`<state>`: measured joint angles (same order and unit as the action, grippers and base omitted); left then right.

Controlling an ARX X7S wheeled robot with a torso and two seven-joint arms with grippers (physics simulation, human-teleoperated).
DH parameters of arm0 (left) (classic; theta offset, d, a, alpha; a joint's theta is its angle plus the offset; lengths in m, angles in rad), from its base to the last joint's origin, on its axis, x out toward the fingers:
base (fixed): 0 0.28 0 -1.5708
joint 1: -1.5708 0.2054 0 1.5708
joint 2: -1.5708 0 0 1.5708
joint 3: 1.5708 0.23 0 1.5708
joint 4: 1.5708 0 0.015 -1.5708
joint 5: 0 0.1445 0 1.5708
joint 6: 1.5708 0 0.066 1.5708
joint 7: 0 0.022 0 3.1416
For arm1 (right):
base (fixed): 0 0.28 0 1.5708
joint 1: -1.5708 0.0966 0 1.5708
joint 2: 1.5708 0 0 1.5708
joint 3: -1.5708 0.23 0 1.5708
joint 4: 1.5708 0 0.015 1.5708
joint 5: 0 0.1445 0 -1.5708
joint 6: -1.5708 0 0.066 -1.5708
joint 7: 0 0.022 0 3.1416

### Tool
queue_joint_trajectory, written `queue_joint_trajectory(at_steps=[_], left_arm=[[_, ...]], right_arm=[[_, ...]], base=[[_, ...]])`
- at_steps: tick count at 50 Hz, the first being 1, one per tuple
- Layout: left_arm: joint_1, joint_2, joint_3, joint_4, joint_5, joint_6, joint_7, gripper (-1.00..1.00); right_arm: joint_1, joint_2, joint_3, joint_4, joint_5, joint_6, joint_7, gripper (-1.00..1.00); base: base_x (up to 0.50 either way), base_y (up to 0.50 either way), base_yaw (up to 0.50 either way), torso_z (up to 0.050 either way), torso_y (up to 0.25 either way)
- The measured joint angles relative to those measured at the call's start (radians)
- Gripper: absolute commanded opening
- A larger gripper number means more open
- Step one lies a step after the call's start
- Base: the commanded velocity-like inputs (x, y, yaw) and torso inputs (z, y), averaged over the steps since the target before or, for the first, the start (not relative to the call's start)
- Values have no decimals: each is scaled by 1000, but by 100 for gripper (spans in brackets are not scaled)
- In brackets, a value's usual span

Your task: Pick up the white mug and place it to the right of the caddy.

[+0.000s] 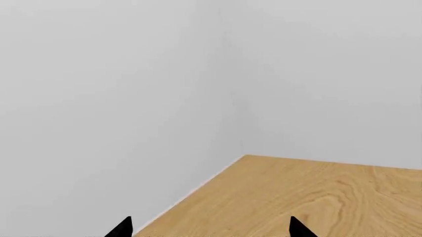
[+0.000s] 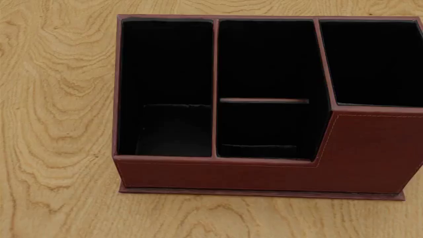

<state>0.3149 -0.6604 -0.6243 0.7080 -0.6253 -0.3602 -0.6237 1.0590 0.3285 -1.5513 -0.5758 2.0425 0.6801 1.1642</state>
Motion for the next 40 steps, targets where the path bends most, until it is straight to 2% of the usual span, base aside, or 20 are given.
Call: queue_joint_trajectory(at_steps=[40], left_arm=[[-2, 12, 6, 8, -4, -1, 7, 100]], right_arm=[[62, -20, 11, -135, -36, -11, 134, -100]], base=[[0, 0, 0, 0, 0]])
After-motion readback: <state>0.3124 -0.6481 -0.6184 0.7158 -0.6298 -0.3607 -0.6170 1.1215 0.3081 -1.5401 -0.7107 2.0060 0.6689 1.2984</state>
